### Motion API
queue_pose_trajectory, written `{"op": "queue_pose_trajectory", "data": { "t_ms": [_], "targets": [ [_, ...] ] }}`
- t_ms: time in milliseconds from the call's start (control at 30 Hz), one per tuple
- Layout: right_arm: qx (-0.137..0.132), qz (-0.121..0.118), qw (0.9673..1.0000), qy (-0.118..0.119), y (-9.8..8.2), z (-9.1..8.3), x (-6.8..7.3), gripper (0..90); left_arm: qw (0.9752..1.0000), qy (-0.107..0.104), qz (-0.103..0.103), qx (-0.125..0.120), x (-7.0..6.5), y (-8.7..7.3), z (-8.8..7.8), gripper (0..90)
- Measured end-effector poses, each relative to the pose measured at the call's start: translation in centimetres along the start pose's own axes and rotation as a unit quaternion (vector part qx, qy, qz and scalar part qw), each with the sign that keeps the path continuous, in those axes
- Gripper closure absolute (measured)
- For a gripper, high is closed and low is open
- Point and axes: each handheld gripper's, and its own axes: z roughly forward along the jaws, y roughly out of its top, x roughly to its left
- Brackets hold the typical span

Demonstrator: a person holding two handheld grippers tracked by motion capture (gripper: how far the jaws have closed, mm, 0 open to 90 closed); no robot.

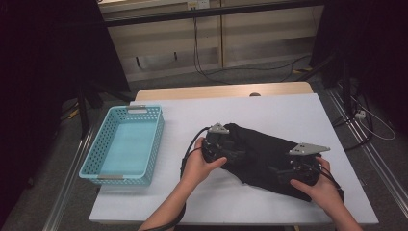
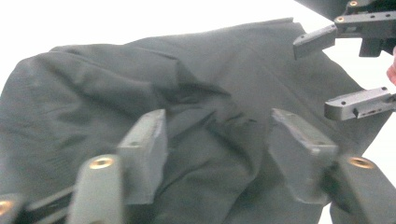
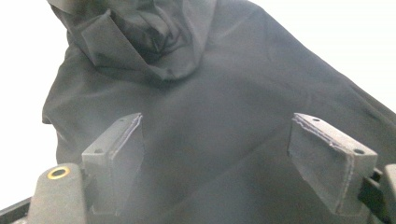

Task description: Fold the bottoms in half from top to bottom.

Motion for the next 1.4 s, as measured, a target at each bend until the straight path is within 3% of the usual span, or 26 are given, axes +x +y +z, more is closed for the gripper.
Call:
{"op": "queue_pose_trajectory", "data": {
  "t_ms": [167, 533, 667, 933, 1033, 1100, 1267, 1400],
  "targets": [
    [0.001, -0.012, 0.9999, 0.009, 0.5, 0.8, 0.7, 19.2, 0.9996, 0.023, -0.008, -0.014, 0.7, 0.0, -1.2, 21.9],
    [-0.008, -0.031, 0.9989, 0.035, 2.0, 2.2, 2.1, 31.0, 0.9975, 0.069, -0.017, -0.007, 2.6, -0.8, -3.3, 18.7],
    [-0.005, -0.045, 0.9977, 0.050, 2.5, 2.7, 3.2, 45.2, 0.9960, 0.085, -0.025, -0.004, 3.4, -1.1, -4.4, 17.9],
    [0.004, -0.066, 0.9962, 0.057, 3.1, 3.6, 4.3, 58.7, 0.9937, 0.105, -0.038, 0.005, 4.5, -1.9, -5.3, 16.9],
    [0.005, -0.072, 0.9956, 0.060, 3.4, 3.8, 4.5, 65.7, 0.9933, 0.110, -0.034, 0.009, 4.7, -1.9, -5.5, 16.7],
    [0.004, -0.072, 0.9958, 0.058, 3.5, 4.0, 4.7, 77.8, 0.9934, 0.110, -0.031, 0.011, 4.8, -2.0, -5.7, 16.1],
    [0.005, -0.070, 0.9953, 0.066, 3.3, 4.3, 4.5, 89.7, 0.9931, 0.114, -0.029, 0.009, 4.8, -2.0, -6.0, 15.6],
    [-0.003, -0.075, 0.9941, 0.079, 3.3, 4.0, 4.5, 90.0, 0.9929, 0.116, -0.026, 0.009, 4.8, -1.9, -6.2, 15.5]
  ]
}}
